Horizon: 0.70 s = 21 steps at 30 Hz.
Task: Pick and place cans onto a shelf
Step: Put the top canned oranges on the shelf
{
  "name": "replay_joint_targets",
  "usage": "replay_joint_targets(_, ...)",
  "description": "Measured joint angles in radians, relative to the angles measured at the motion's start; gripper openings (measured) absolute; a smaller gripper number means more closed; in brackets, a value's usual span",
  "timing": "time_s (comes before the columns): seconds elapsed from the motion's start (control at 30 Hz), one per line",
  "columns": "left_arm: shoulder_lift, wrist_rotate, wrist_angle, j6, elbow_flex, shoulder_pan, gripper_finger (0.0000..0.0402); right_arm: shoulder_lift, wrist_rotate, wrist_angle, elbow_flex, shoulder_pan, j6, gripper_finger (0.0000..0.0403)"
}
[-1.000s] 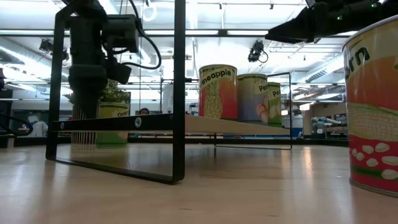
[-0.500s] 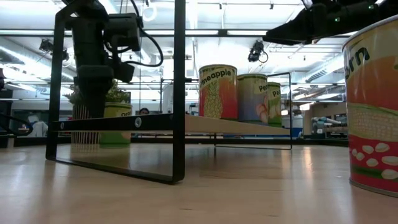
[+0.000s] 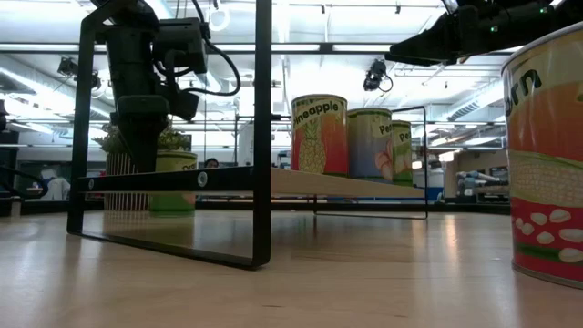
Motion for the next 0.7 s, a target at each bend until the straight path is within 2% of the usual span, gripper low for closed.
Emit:
replay_joint_targets(0.17,0.000,0.000,-0.001,0.001,0.000,0.000,0.0289,0.000,0.000,0.000,0.000,0.000,-0.002,0.0368)
replay_joint_targets(0.7,0.000,0.000,-0.002,0.004,0.000,0.000,0.0288,0.000,0.001,0.000,0.000,0.000,-0.002,0.0368)
